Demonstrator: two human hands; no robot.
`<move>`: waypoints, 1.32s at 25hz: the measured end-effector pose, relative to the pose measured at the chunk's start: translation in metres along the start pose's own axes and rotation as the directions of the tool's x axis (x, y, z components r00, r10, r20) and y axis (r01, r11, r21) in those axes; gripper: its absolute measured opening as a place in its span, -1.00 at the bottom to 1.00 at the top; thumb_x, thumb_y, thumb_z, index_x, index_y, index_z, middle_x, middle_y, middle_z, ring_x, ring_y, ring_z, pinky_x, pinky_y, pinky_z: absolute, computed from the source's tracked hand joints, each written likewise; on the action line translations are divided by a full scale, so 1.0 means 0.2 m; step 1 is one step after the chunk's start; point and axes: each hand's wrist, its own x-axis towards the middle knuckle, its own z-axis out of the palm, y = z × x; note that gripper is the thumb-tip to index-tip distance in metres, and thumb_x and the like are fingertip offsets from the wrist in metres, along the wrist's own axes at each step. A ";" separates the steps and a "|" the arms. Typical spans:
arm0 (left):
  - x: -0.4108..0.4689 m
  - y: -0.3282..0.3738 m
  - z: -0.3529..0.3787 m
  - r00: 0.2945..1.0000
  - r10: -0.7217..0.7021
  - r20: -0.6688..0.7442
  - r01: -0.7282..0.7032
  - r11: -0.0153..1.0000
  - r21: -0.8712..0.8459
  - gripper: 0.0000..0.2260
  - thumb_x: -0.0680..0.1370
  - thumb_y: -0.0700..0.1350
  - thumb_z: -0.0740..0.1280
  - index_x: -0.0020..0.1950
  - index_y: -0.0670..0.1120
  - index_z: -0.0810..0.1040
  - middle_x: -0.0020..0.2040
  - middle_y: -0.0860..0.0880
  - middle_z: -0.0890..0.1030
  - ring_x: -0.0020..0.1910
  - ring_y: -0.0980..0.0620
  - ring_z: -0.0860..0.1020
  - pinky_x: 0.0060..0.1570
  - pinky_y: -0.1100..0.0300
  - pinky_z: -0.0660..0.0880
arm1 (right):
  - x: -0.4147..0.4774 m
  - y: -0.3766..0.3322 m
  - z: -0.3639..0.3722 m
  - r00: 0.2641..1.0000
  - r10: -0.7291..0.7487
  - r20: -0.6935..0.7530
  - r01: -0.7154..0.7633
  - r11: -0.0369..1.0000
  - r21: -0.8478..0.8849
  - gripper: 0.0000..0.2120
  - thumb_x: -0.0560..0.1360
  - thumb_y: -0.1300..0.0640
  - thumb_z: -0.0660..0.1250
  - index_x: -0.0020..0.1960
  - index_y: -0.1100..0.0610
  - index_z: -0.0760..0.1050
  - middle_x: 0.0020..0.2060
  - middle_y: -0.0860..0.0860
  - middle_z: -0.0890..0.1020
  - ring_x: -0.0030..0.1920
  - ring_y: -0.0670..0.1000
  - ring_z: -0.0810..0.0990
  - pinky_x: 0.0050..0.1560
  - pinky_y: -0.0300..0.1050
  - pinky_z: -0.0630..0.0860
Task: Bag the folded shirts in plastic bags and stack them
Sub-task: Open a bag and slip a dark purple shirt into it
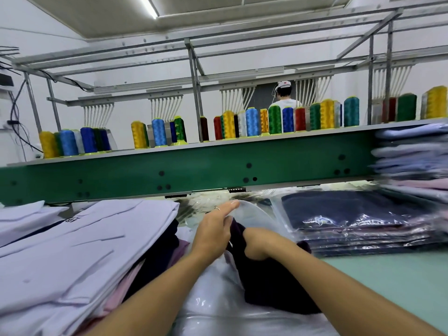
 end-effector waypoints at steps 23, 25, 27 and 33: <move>0.03 0.04 -0.07 0.961 0.057 0.271 -0.162 0.910 0.383 -0.35 0.51 -0.30 0.16 0.54 0.20 0.28 0.35 -0.03 0.55 0.25 -0.13 0.53 0.13 0.01 0.49 | 0.15 -0.08 -0.05 0.995 -0.036 -0.097 0.037 0.999 0.004 -0.57 0.60 0.06 0.25 0.46 0.04 0.42 0.42 0.11 0.50 0.35 0.18 0.52 0.32 0.08 0.48; 0.05 0.03 -0.09 0.973 0.080 0.215 -0.160 0.908 0.386 -0.37 0.54 -0.28 0.17 0.54 0.20 0.27 0.32 -0.04 0.57 0.21 -0.15 0.53 0.07 0.01 0.50 | 0.19 -0.10 -0.02 0.992 0.010 -0.130 -0.017 0.998 -0.052 -0.55 0.58 0.00 0.27 0.45 0.04 0.40 0.40 0.11 0.50 0.37 0.17 0.51 0.32 0.08 0.47; 0.05 0.01 -0.12 0.977 0.073 0.199 -0.148 0.906 0.397 -0.40 0.57 -0.25 0.20 0.55 0.20 0.24 0.31 -0.03 0.57 0.21 -0.15 0.53 0.07 0.00 0.50 | 0.14 -0.13 0.08 0.985 -0.113 -0.133 0.087 0.979 -0.185 -0.62 0.55 0.00 0.29 0.35 0.06 0.46 0.27 0.11 0.58 0.26 0.21 0.57 0.19 0.05 0.52; 0.02 -0.03 -0.08 0.934 -0.028 0.356 -0.136 0.894 0.427 -0.41 0.51 -0.25 0.25 0.49 0.20 0.34 0.48 0.12 0.41 0.36 -0.06 0.44 0.18 0.00 0.50 | 0.05 -0.14 0.22 0.871 -0.482 -0.092 0.382 0.785 -0.487 -0.66 0.57 0.13 0.29 0.33 0.12 0.48 0.20 0.13 0.61 0.15 0.24 0.59 -0.09 0.01 0.37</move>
